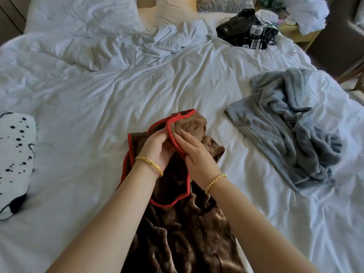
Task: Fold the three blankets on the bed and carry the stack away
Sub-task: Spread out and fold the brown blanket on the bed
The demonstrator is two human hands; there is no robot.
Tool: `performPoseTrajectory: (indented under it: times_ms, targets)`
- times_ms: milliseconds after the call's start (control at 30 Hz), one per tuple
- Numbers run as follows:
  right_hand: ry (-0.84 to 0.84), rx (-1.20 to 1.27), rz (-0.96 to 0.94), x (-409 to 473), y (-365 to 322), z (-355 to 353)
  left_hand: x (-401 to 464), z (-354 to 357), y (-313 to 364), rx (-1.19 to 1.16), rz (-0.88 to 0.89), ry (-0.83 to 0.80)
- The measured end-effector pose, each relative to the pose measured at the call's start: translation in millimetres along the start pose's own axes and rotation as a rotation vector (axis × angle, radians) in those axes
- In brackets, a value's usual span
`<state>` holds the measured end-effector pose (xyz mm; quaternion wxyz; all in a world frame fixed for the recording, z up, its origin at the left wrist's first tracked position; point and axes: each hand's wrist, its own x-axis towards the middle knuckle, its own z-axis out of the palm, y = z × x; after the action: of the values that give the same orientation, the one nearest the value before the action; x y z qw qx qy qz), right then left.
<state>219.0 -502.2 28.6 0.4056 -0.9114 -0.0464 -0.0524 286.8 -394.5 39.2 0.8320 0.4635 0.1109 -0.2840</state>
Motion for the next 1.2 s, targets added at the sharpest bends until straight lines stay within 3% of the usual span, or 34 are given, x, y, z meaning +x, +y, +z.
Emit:
performPoseTrajectory:
  times_ms: [133,200,300,467,633,833,933,1000,1100,1200]
  targets:
    - [-0.017,0.022,0.069,-3.9,-4.6,1.4,-13.2,-19.9,-8.8,0.197,0.08,0.105]
    - [-0.019,0.12,0.148,-3.7,-11.0,6.4,-18.5,-22.8,-9.3,0.323,0.071,0.072]
    - [0.025,0.063,0.174,-4.2,-11.8,15.3,-24.1,-19.9,-3.1,0.257,0.061,0.006]
    - [0.249,-0.042,0.111,-9.6,-17.2,21.0,-27.7,-23.1,3.6,0.204,0.054,-0.008]
    - [-0.019,-0.278,0.026,-6.5,-24.3,36.1,-27.2,-26.1,6.6,0.25,-0.028,-0.054]
    - [-0.097,-0.12,-0.003,-10.0,-19.0,45.8,-21.3,-41.4,6.0,0.211,0.071,0.137]
    - [-0.046,0.102,0.143,-7.0,-14.3,44.3,-16.5,-48.8,-0.3,0.536,0.095,0.33]
    - [0.149,0.223,0.293,-0.5,-10.8,37.6,-18.0,-52.3,-6.2,0.902,0.179,0.387]
    - [0.389,0.183,0.393,16.1,3.5,25.2,-23.2,-53.8,-31.8,1.369,0.152,0.114]
    - [0.296,0.022,0.367,32.8,18.6,19.2,-29.1,-58.9,-73.7,1.749,-0.098,-0.161]
